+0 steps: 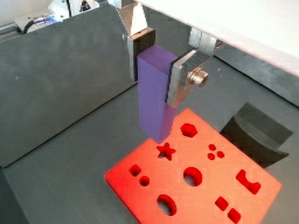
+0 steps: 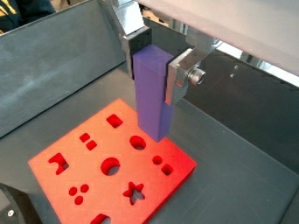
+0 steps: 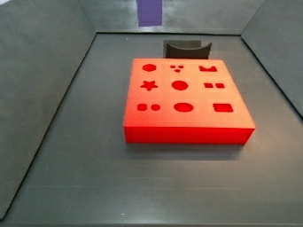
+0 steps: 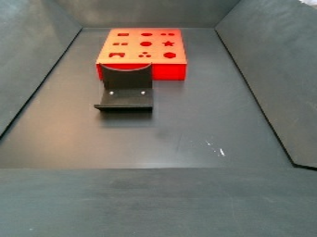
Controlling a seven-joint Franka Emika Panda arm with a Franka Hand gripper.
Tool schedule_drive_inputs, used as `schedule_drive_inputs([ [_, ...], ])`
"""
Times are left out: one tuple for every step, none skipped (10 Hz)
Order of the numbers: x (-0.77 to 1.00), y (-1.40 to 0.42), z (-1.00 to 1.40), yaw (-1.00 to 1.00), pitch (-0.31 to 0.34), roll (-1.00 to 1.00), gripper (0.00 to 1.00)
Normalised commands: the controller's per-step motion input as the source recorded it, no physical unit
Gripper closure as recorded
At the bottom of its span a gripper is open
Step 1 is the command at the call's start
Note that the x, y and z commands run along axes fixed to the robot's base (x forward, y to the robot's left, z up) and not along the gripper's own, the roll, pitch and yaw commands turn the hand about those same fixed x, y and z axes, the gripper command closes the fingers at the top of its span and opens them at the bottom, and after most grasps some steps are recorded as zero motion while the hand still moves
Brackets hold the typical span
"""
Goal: Insert the rectangle object.
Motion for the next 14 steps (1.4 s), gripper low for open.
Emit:
schedule_drive_inputs([
  [0.91, -0.13, -0.36, 0.07, -0.113, 0.00, 1.00],
  [0.94, -0.03, -0.31, 0.09, -0.109, -0.03, 1.00],
  [0.91, 0.00, -0.29, 0.12, -0.106, -0.01, 1.00],
  [0.89, 0.00, -0.29, 0.13, -0.103, 0.00, 1.00],
  [0.90, 0.00, -0.31, 0.12, -0.091, 0.00, 1.00],
  [0.90, 0.00, -0.32, 0.11, -0.090, 0.00, 1.00],
  [0.91, -0.01, -0.33, 0.10, -0.086, 0.00, 1.00],
  [0.89, -0.08, -0.41, 0.04, -0.041, 0.08, 1.00],
  [0.89, -0.09, -0.43, 0.03, -0.034, 0.09, 1.00],
  [0.86, -0.21, -0.51, 0.02, 0.000, 0.17, 1.00],
  [0.83, -0.25, -0.55, 0.04, 0.000, 0.21, 1.00],
  [0.83, -0.24, -0.56, 0.05, 0.000, 0.20, 1.00],
  [0.82, -0.27, -0.53, 0.07, 0.000, 0.19, 1.00],
  [0.90, -0.21, -0.37, 0.09, 0.000, 0.14, 1.00],
])
